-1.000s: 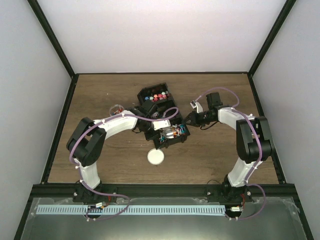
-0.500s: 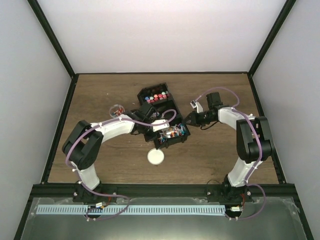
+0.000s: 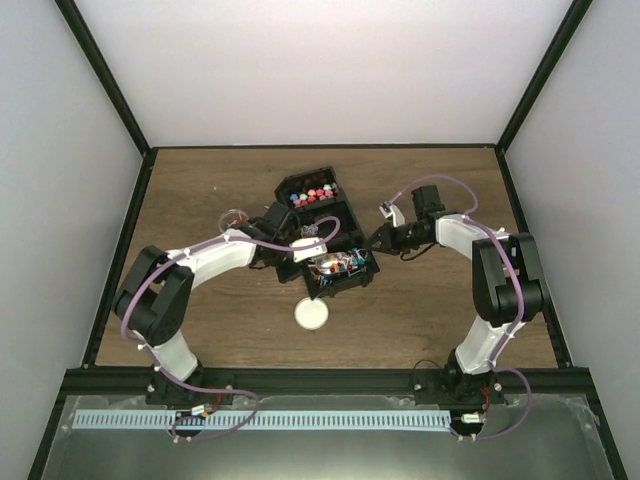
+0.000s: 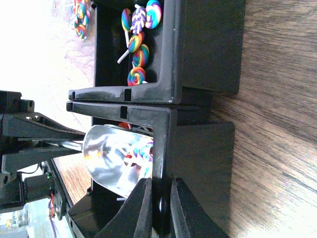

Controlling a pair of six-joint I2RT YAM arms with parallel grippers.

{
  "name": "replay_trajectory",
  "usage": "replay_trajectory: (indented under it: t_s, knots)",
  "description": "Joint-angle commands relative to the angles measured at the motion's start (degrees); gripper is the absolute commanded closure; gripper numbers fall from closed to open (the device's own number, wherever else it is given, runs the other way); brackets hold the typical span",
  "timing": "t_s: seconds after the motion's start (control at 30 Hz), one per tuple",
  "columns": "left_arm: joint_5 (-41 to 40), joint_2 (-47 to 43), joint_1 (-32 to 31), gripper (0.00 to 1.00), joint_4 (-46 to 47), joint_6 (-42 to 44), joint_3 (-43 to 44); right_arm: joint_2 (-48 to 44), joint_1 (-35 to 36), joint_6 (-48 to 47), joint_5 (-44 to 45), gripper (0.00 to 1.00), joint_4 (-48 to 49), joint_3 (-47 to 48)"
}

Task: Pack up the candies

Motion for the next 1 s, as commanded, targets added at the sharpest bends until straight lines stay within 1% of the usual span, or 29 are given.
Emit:
replay_trajectory:
  t_s: [0.0,0.1,0.2,0.37,0.5,0.6,0.7,0.83,0.97]
  knots:
    - [2.34,-2.91,1.71,0.96,-1.67,3.35,-1.54,0.29,0.17,-2.26,-0.11,0.99,0.76,1.81]
    - [4.16,-4.75,2.47,0.96,-0.60,4.79,-2.93,0.38,0.13,-2.33,-0.11,0.99,0.98,1.75]
    - [5.32,-6.72,3.00,0.96,2.74,4.77,-4.94,0.71,0.19,-2.39,-0.28,0.99,0.98,1.92]
    - [7.45,-8.92,3.69,0.96,8.09,2.05,-7.38,1.23,0.17,-2.48,-0.34,0.99,0.99,2.44]
    - [8.20,-9.23,3.92,0.96,9.69,0.65,-8.78,1.42,0.21,-2.78,-0.31,0.99,0.90,2.63]
    - [8.48,-11.14,3.96,0.96,12.45,-0.45,-11.13,1.57,0.17,-2.87,-0.42,0.99,0.82,2.63]
    - [8.60,-13.20,4.00,0.96,13.78,-2.31,-11.57,1.60,0.20,-3.11,-0.25,0.99,0.56,2.79]
    - [9.45,-16.81,4.59,0.96,9.07,-4.39,-9.23,1.75,0.19,-3.69,-0.14,0.99,0.03,3.30]
    - [10.64,-22.21,7.61,0.96,2.57,-5.50,-7.53,1.70,0.13,-3.92,-0.26,0.99,-0.01,3.34]
